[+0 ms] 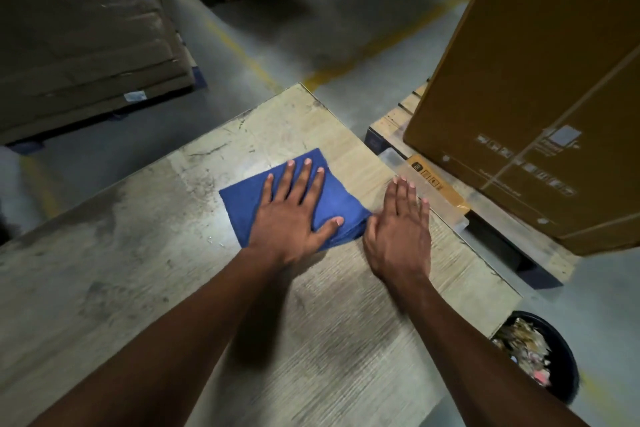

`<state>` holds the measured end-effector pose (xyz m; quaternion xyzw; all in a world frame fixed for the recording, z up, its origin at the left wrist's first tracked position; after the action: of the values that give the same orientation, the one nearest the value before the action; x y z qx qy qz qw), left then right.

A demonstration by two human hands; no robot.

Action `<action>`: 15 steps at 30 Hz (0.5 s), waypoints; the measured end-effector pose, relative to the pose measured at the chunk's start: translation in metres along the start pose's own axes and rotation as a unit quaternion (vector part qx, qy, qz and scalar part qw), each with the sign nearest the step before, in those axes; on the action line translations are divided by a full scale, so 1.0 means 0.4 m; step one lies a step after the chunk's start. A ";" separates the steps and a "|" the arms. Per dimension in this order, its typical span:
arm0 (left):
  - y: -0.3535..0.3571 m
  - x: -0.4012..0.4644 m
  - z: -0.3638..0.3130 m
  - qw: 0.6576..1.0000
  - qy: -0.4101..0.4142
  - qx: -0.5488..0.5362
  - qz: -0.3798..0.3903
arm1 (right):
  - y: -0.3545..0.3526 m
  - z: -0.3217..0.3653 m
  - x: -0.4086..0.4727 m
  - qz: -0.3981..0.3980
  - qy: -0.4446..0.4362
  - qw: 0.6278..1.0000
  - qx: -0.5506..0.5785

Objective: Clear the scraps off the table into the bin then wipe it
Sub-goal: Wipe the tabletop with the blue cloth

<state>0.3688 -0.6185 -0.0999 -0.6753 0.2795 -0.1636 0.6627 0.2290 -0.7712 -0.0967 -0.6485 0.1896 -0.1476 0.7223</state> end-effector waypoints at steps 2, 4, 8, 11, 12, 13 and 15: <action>-0.006 0.011 0.028 0.999 -0.041 -0.013 -0.002 | 0.006 -0.001 0.000 -0.004 0.003 1.000 0.006; -0.019 0.071 0.049 0.996 -0.092 -0.021 -0.007 | 0.008 -0.002 0.002 -0.008 0.007 1.000 0.013; -0.045 0.221 0.070 0.984 -0.170 -0.044 -0.001 | 0.007 0.005 0.005 -0.012 -0.015 1.000 0.019; -0.040 0.215 0.052 0.986 -0.164 -0.041 0.008 | 0.006 0.007 0.007 -0.017 -0.019 0.999 0.026; -0.032 0.173 0.043 0.989 -0.146 -0.029 0.004 | 0.006 0.007 0.006 -0.020 -0.019 0.999 0.028; -0.023 0.127 0.035 0.992 -0.123 -0.015 -0.004 | 0.005 0.007 0.004 -0.024 -0.018 0.999 0.028; -0.012 0.049 0.038 0.995 -0.097 -0.007 0.000 | 0.001 0.008 0.003 -0.027 -0.019 0.999 0.031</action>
<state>0.3943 -0.6180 -0.0993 -0.6929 0.2148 -0.0952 0.6817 0.2316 -0.7690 -0.0971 -0.6337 0.1537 -0.1603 0.7410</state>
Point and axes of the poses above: each hand's wrist, its own x-axis towards the middle knuckle, its own y-axis out of the palm, z = x × y, the point moved 1 cm from there along x, towards the middle knuckle, and after that the axes turned 14 degrees about -y, right-handed, at the moved point
